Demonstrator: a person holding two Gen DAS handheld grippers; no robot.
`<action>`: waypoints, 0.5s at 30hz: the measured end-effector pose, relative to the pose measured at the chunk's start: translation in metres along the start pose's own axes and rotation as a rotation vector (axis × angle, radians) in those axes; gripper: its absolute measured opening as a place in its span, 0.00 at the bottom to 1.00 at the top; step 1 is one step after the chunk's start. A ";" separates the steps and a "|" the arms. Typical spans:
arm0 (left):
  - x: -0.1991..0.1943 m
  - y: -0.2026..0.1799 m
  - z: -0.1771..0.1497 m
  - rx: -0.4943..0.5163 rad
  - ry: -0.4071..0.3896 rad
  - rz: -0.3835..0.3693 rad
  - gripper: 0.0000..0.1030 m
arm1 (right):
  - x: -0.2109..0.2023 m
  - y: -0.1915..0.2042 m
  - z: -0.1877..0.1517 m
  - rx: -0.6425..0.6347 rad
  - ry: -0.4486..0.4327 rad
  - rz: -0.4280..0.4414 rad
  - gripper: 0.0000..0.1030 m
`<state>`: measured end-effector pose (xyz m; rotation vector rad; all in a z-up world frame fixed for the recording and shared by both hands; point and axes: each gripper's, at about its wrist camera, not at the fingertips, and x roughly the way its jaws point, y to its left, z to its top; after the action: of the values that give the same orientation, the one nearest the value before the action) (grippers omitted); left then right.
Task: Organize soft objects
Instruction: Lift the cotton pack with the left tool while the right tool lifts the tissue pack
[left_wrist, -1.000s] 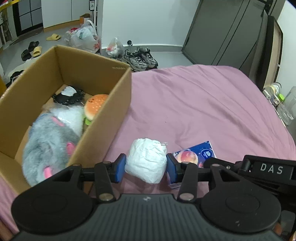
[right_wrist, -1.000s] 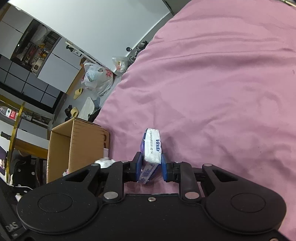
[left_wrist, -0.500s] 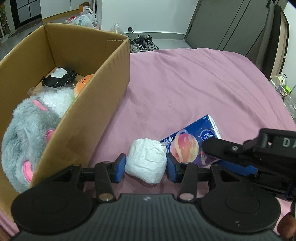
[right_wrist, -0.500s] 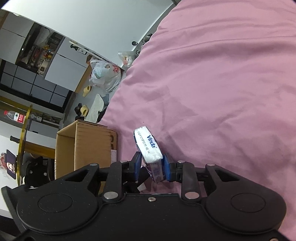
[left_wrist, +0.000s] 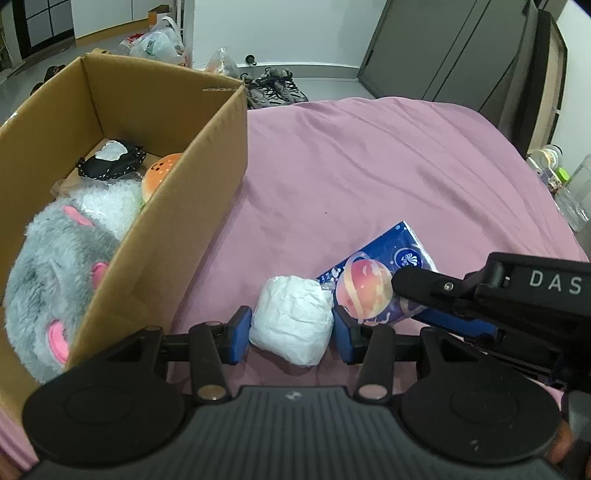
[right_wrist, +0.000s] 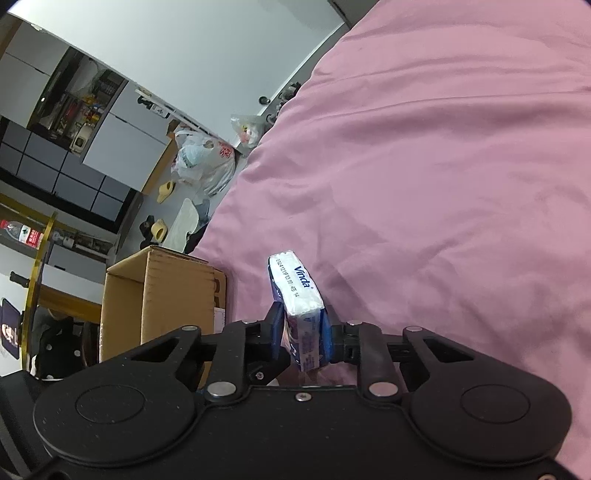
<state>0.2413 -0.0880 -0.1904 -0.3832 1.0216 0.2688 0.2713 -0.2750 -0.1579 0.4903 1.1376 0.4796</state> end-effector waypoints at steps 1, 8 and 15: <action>-0.002 -0.001 -0.001 0.007 0.001 -0.003 0.44 | -0.003 0.000 -0.001 0.001 -0.008 -0.005 0.20; -0.024 -0.003 -0.002 0.036 -0.001 -0.017 0.44 | -0.022 -0.001 -0.013 0.026 -0.050 -0.026 0.20; -0.051 0.000 -0.001 0.046 0.004 -0.032 0.44 | -0.037 0.004 -0.022 0.046 -0.091 -0.064 0.20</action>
<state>0.2151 -0.0903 -0.1470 -0.3582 1.0227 0.2152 0.2381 -0.2905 -0.1360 0.5093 1.0757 0.3731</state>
